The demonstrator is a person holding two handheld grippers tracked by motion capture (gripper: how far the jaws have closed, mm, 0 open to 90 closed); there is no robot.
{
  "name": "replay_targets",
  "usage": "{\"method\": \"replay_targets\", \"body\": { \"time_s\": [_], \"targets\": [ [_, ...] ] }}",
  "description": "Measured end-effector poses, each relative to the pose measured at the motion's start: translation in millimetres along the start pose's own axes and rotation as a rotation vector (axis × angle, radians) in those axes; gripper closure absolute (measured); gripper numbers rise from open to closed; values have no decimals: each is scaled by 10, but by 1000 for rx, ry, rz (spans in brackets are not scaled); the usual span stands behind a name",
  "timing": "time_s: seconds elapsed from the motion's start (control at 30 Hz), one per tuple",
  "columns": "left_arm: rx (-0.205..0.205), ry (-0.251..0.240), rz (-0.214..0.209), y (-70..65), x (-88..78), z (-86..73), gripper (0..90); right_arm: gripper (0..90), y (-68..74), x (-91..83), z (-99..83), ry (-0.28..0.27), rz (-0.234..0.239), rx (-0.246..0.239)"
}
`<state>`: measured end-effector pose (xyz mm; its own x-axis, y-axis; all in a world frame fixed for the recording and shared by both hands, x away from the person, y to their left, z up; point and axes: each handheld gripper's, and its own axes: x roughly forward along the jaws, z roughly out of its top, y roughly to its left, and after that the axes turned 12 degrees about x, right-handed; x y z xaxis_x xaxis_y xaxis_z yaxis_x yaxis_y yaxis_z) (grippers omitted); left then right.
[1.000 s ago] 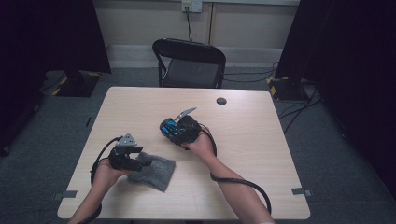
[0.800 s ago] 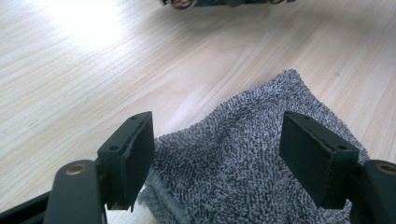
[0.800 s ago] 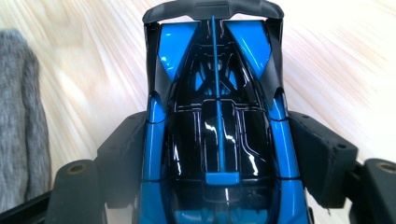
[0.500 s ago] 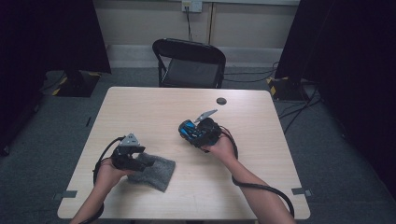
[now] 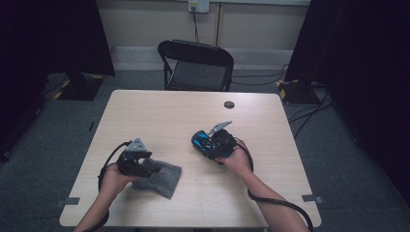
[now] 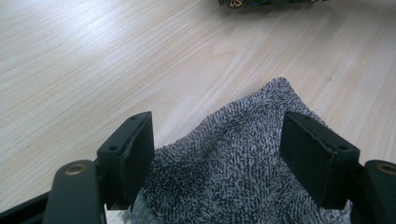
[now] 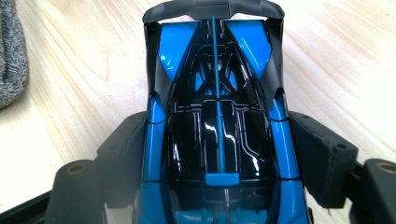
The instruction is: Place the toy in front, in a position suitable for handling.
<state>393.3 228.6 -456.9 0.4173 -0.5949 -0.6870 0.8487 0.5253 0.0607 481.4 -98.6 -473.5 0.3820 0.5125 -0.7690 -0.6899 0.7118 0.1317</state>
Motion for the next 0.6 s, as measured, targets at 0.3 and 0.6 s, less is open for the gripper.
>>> {"method": "replay_targets", "body": {
  "time_s": [0.3, 0.6],
  "targets": [
    [-6, 0, 8, 16, -34, -33, 262, 261, 19, 96, -77, 1, 19, -5],
    [-7, 1, 11, 11, -40, -37, 262, 275, 20, 117, -79, -13, 22, -4]
  ]
}}
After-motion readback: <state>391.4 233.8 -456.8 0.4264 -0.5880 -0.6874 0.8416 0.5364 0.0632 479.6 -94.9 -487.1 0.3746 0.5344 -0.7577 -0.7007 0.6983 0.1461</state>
